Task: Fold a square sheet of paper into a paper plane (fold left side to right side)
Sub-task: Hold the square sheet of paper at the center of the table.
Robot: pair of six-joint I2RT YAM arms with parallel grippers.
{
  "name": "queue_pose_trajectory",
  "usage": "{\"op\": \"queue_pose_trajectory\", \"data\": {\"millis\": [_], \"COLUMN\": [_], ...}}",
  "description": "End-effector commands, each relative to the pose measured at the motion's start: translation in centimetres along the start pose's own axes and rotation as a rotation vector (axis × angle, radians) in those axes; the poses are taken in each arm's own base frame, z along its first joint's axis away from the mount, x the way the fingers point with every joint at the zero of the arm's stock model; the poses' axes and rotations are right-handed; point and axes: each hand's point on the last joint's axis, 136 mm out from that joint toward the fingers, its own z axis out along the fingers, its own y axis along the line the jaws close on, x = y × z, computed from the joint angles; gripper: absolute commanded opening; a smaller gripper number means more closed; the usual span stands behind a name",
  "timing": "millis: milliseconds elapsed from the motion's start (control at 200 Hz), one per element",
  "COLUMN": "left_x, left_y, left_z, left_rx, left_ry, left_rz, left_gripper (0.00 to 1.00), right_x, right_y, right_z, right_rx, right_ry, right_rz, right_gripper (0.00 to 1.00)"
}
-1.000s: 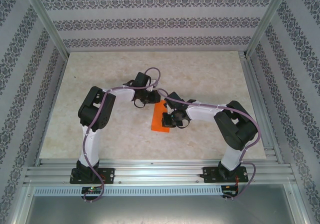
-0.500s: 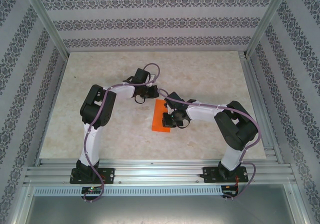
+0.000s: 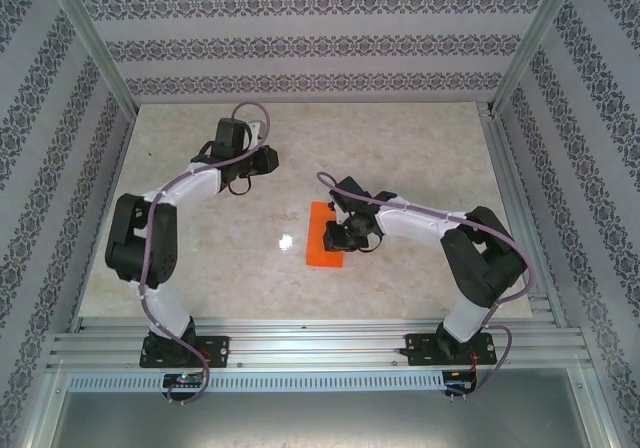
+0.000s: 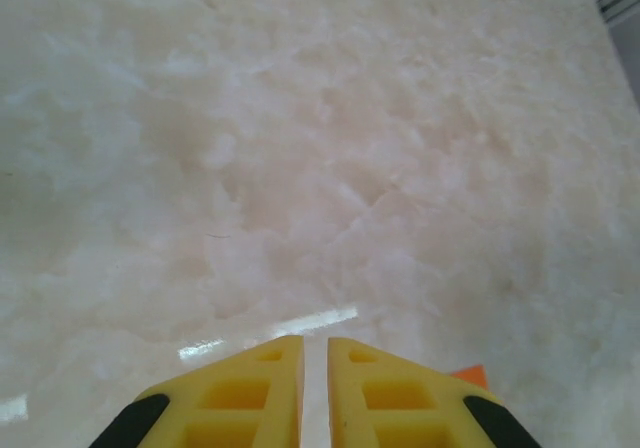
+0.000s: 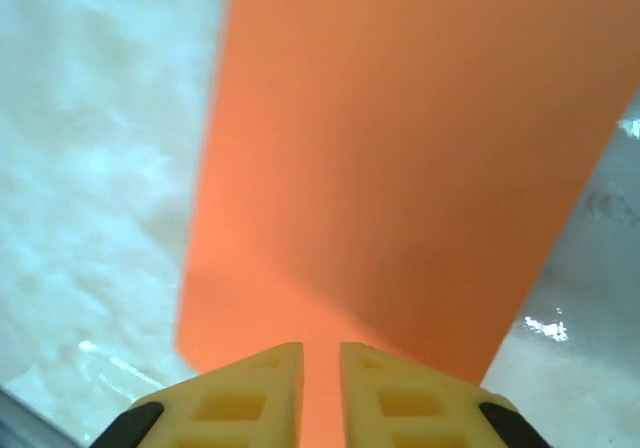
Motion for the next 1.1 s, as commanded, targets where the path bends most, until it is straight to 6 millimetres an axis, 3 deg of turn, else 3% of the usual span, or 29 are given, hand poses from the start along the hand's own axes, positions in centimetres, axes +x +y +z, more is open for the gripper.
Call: {"op": "queue_pose_trajectory", "data": {"millis": [0,110,260,545,684,1094], "left_x": [3.1,6.3,10.1,14.5,15.6,18.0], "left_y": [-1.3,-2.5,-4.4,-6.9,-7.2,-8.0], "left_z": [-1.5,-2.1,-1.4,1.4,2.2,3.8], "left_rx": [0.085,0.165,0.24,0.29,0.295,0.333], "left_ry": [0.023,0.059,0.123,0.222,0.244,0.324], "left_rz": [-0.04,-0.09,-0.115,-0.099,-0.089,-0.044], "left_gripper": [0.14,0.13,0.12,0.11,0.11,0.11], "right_x": [-3.6,-5.9,-8.8,-12.0,-12.3,-10.1], "right_y": [2.2,2.0,1.9,0.0,-0.7,-3.9], "right_z": [-3.6,-3.4,-1.1,3.0,4.3,7.2], "right_rx": [-0.067,-0.096,-0.129,-0.127,-0.115,-0.015], "right_ry": [-0.112,-0.128,-0.127,-0.107,-0.082,0.008], "right_rz": [-0.051,-0.038,-0.016,0.044,0.055,0.089], "right_gripper": [0.18,0.12,0.06,0.02,0.01,0.01]}}
